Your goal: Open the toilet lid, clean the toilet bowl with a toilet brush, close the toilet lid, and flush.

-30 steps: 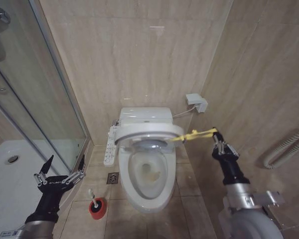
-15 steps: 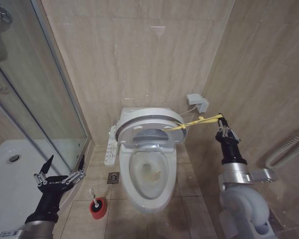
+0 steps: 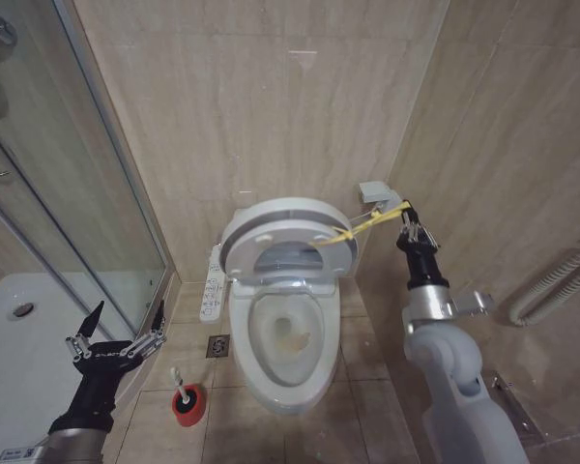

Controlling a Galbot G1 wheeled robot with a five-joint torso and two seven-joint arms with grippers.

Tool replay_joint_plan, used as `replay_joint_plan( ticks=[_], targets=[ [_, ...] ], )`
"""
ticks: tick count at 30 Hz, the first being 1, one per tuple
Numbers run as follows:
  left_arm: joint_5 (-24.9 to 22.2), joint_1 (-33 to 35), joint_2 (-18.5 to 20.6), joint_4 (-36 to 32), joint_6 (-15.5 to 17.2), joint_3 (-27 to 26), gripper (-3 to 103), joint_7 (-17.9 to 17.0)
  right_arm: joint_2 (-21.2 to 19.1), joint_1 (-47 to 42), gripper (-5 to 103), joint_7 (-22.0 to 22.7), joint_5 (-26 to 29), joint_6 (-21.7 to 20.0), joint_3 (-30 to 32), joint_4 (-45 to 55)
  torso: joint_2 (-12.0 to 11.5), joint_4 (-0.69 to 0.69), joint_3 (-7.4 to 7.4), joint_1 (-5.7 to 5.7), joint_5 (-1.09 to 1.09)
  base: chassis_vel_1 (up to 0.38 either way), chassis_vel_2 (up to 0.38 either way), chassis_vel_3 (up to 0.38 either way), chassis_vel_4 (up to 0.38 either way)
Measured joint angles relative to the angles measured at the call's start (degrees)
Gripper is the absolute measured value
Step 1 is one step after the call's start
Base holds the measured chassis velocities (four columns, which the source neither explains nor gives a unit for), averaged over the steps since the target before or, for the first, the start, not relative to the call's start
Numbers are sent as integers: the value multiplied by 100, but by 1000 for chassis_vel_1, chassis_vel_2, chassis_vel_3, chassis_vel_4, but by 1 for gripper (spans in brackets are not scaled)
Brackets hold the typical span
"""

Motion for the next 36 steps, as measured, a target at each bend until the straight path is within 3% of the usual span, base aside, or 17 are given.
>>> replay_joint_plan(
  ticks=[10, 25, 36],
  targets=[
    [0, 0, 0, 1, 0, 0, 100, 0, 59, 839, 1, -34, -26, 121, -331, -681, 0, 0, 0, 0, 1, 0, 0, 0, 0],
    [0, 0, 0, 0, 0, 0, 100, -1, -14, 2408, 0, -188, -316, 635, -1060, -2110, 0, 1, 0, 0, 0, 0, 0, 0, 0],
    [0, 0, 0, 1, 0, 0, 100, 0, 157, 3364, 0, -331, -699, 1091, -1485, -3272, 0, 1, 0, 0, 0, 0, 0, 0, 0]
  ],
)
